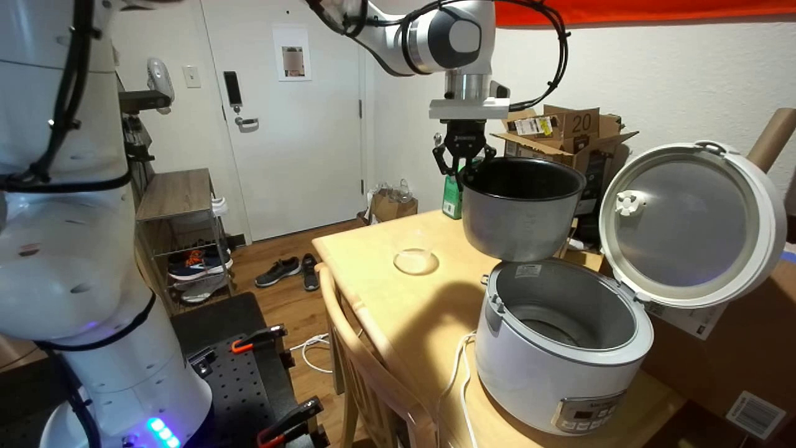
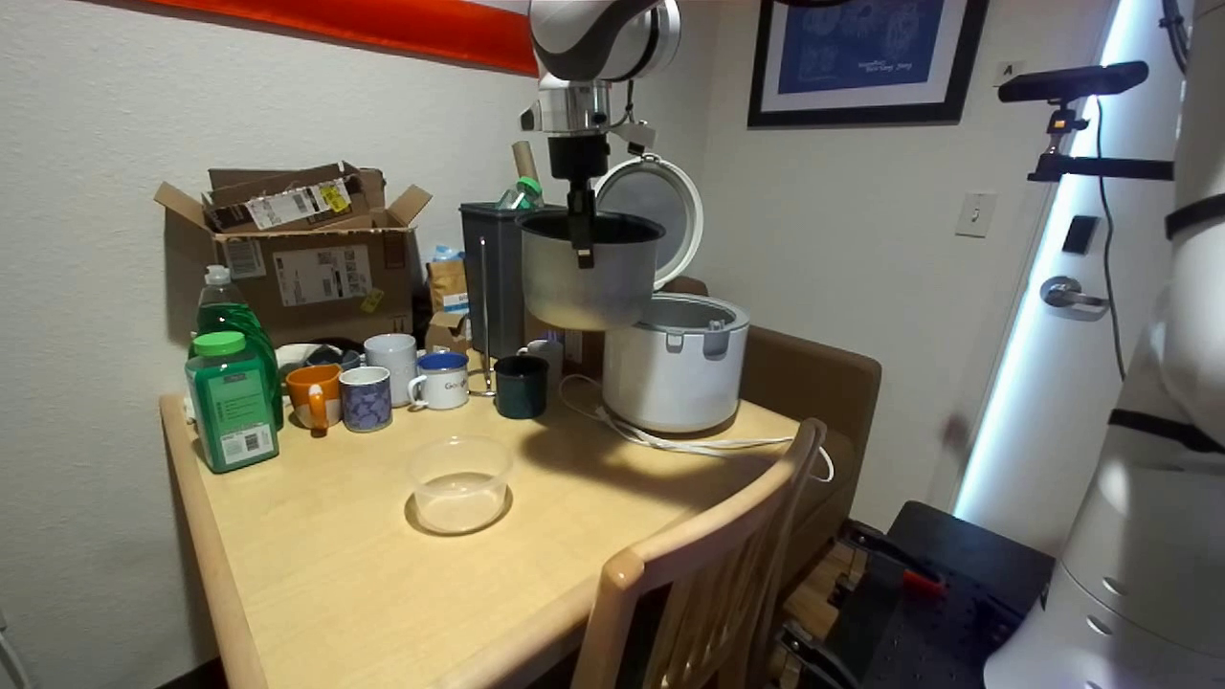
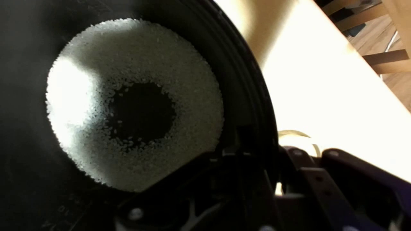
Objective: Pick up the transparent bowl, pour its contents in the pot, pick up the pot and put it in the rice cooker
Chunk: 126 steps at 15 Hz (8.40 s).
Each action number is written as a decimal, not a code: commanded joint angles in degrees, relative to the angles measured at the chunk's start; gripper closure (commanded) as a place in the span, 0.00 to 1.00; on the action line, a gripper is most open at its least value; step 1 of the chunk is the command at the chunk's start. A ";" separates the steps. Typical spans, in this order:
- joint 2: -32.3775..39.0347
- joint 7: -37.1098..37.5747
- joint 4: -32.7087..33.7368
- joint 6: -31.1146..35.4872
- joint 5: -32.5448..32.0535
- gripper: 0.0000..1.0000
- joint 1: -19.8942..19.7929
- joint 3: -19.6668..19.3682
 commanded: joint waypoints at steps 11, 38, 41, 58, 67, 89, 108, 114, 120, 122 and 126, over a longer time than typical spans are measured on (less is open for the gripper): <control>-4.51 0.56 -2.74 1.33 3.88 0.98 -2.81 -1.95; -4.03 4.99 -2.20 1.15 8.71 0.98 -7.18 -6.27; -4.02 5.27 -2.42 1.18 9.03 0.98 -7.54 -6.58; -2.79 11.13 -1.35 1.03 9.38 0.98 -8.75 -7.91; -0.69 12.13 0.29 0.31 9.24 0.98 -9.06 -7.89; 6.66 11.92 6.50 -2.85 9.44 0.98 -9.75 -7.28; 14.24 11.90 11.54 -6.04 9.03 0.98 -9.82 -6.36; 15.92 11.83 12.43 -6.18 9.01 0.98 -9.87 -6.12; 16.41 11.97 12.93 -6.37 8.89 0.98 -9.82 -6.10; 16.65 12.09 13.18 -6.64 8.92 0.96 -9.81 -6.10; 17.63 12.36 14.24 -7.70 8.46 0.93 -9.76 -6.21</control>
